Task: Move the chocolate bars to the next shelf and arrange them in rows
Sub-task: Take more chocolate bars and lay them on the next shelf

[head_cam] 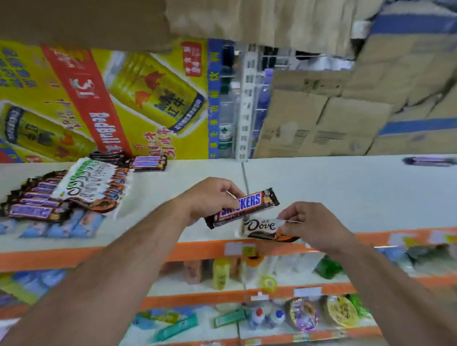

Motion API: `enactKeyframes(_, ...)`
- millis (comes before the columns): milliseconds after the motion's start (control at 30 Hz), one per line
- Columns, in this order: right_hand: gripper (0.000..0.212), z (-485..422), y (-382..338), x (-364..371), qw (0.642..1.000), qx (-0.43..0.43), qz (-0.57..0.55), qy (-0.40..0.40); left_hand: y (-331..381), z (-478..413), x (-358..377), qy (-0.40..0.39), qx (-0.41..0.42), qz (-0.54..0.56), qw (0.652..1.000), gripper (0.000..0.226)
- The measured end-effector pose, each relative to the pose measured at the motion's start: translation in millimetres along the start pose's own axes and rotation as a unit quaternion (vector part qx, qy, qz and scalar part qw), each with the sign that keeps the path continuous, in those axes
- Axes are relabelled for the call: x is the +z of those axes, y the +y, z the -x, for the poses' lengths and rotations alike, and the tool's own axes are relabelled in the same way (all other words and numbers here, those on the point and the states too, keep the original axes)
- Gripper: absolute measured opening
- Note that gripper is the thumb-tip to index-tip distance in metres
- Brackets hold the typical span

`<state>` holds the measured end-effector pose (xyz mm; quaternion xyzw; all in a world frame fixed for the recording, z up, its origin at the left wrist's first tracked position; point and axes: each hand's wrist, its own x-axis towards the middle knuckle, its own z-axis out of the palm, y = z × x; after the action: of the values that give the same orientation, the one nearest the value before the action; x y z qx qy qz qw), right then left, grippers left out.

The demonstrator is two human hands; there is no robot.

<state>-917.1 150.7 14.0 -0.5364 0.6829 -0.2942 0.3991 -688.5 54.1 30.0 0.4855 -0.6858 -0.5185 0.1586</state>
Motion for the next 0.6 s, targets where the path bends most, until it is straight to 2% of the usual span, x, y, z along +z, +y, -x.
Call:
enactKeyframes(133, 0.018, 20, 36, -60, 0.999, 0.005, -0.021, 0.025, 47, -33, 69, -0.007, 0.019, 0.004, 1.000, 0.015)
enactKeyframes(267, 0.018, 35, 71, -121, 0.997, 0.022, -0.029, 0.072, 93, -68, 131, -0.053, 0.024, 0.012, 0.998, 0.014)
enactKeyframes(600, 0.015, 21, 146, -237, 0.983, 0.077, -0.065, 0.154, 171, -185, 236, -0.135, 0.057, -0.010, 0.989, 0.012)
